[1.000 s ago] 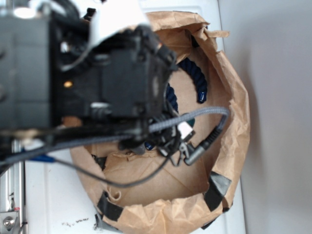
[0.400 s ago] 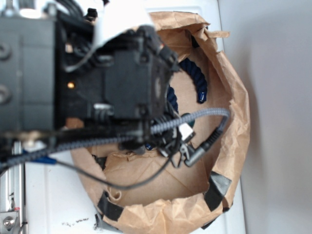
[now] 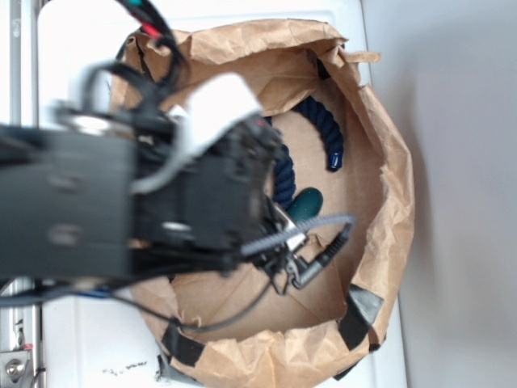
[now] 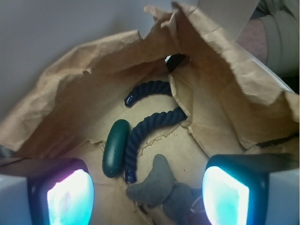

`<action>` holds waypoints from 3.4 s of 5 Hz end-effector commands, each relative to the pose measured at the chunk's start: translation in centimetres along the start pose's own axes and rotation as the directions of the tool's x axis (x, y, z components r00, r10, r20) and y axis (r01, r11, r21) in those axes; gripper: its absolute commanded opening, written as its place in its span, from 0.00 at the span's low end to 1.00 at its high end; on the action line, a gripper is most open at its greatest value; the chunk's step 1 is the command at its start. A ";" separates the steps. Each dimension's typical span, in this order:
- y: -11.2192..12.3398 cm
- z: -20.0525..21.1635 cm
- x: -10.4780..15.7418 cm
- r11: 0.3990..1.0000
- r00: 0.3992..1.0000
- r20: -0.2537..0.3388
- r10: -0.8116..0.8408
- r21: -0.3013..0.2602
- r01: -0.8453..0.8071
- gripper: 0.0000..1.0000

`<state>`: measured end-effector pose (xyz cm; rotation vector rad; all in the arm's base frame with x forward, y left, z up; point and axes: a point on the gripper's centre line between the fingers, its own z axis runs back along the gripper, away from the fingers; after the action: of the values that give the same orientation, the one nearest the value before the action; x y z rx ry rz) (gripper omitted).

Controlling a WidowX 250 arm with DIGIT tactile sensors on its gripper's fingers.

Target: Grab the plastic pickle.

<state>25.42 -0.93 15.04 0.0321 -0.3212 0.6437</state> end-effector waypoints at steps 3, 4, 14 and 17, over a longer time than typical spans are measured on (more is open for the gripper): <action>-0.1 -6.6 1.5 1.000 1.000 0.019 -0.003 0.005 0.003 1.00; 0.8 -7.3 1.1 0.999 1.000 -0.013 0.028 0.026 -0.028 1.00; -2.7 -10.0 -0.8 0.996 0.996 -0.043 0.082 0.031 -0.081 1.00; -0.7 -13.0 -1.0 0.993 0.992 0.035 0.121 0.010 -0.122 0.00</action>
<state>28.74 -2.03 1.85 0.0339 -0.3434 0.7339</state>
